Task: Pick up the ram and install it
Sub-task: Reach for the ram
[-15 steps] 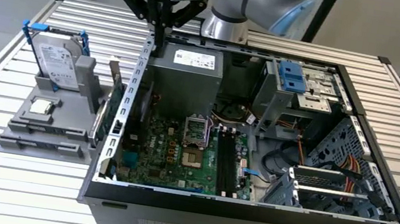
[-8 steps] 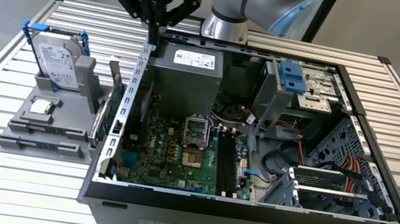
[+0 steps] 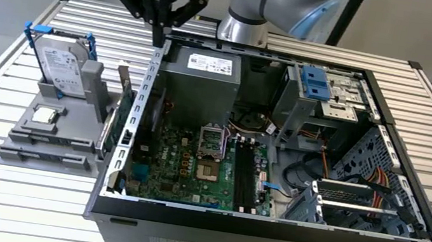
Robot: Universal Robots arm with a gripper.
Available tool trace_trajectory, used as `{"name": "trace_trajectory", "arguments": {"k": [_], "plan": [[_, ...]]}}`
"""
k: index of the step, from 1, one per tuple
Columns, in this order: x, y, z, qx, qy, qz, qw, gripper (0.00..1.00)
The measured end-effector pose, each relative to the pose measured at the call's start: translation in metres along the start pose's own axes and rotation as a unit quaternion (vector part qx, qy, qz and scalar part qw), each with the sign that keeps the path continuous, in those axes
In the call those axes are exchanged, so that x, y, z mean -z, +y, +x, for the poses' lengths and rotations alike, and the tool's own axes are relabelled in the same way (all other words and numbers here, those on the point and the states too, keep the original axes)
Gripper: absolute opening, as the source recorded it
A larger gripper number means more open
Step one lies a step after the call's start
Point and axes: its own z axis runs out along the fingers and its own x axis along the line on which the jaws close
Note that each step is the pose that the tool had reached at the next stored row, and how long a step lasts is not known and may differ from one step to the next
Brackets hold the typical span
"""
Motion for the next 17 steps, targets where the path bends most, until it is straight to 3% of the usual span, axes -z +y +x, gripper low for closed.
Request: {"name": "trace_trajectory", "arguments": {"k": [17], "plan": [[0.0003,-0.0011,0.0159,0.000,0.0004,0.0000,1.0000,0.00]]}}
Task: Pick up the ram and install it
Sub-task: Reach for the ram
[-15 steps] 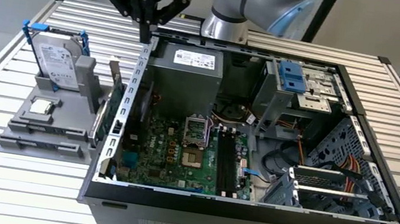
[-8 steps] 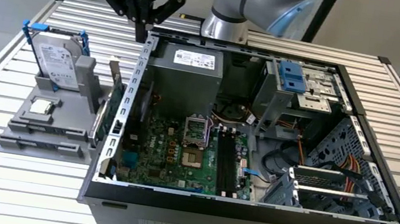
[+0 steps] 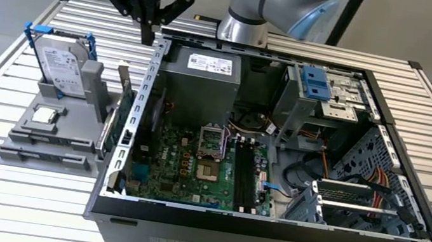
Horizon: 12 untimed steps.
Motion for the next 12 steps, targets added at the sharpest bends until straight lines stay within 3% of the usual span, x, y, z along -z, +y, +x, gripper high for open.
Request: {"name": "trace_trajectory", "arguments": {"k": [12], "plan": [[0.0002,-0.0009,0.0125,0.000,0.0001,0.0000,1.0000,0.00]]}}
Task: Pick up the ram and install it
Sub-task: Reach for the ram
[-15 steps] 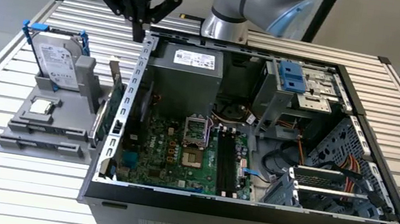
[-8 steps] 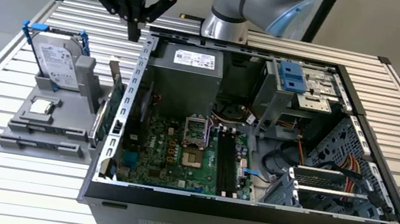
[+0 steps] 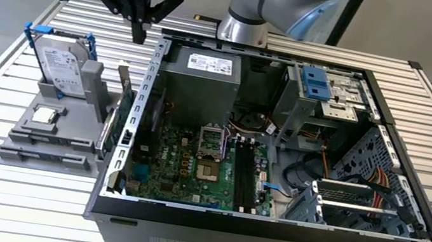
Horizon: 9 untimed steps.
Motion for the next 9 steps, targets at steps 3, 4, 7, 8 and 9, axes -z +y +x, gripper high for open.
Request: {"name": "trace_trajectory", "arguments": {"k": [3,4,7,8,9], "plan": [[0.0000,-0.0002,0.0031,0.000,0.0000,0.0000,1.0000,0.00],[0.0000,-0.0003,0.0042,0.000,0.0000,0.0000,1.0000,0.00],[0.0001,-0.0005,0.0075,0.000,0.0001,0.0000,1.0000,0.00],[0.0001,-0.0006,0.0085,0.000,0.0001,0.0000,1.0000,0.00],[0.0001,-0.0007,0.0096,0.000,0.0001,0.0000,1.0000,0.00]]}}
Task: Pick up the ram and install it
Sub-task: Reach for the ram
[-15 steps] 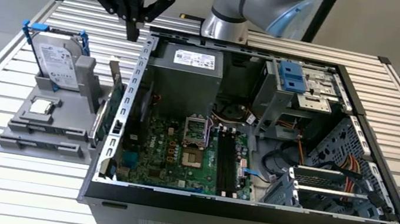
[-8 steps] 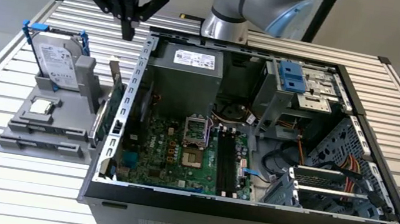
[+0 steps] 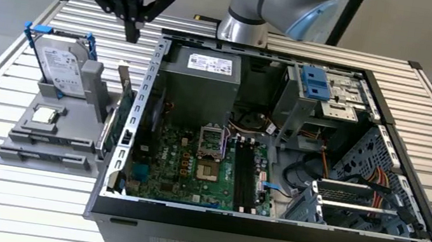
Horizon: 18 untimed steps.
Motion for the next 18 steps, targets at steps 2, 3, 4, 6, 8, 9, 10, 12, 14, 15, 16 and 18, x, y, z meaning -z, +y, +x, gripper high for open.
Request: {"name": "trace_trajectory", "arguments": {"k": [2,3,4,6,8,9,10,12,14,15,16,18], "plan": [[0.0001,-0.0001,0.0021,0.000,0.0000,0.0001,1.0000,0.00],[0.0000,-0.0002,0.0031,0.000,0.0000,0.0000,1.0000,0.00],[0.0001,-0.0003,0.0041,0.000,0.0000,0.0000,1.0000,0.00],[0.0001,-0.0004,0.0062,0.000,0.0001,0.0000,1.0000,0.00],[0.0001,-0.0006,0.0083,0.000,0.0001,0.0000,1.0000,0.00],[0.0001,-0.0007,0.0093,0.000,0.0001,0.0000,1.0000,0.00],[0.0002,-0.0007,0.0103,0.000,0.0001,0.0000,1.0000,0.00],[0.0002,-0.0009,0.0124,0.000,0.0001,0.0000,1.0000,0.00],[0.0002,-0.0010,0.0144,0.000,0.0001,0.0000,1.0000,0.00],[0.0002,-0.0011,0.0154,0.000,0.0002,0.0000,1.0000,0.00],[0.0003,-0.0012,0.0164,0.000,0.0002,0.0000,1.0000,0.00],[0.0003,-0.0013,0.0184,0.000,0.0002,0.0000,1.0000,0.00]]}}
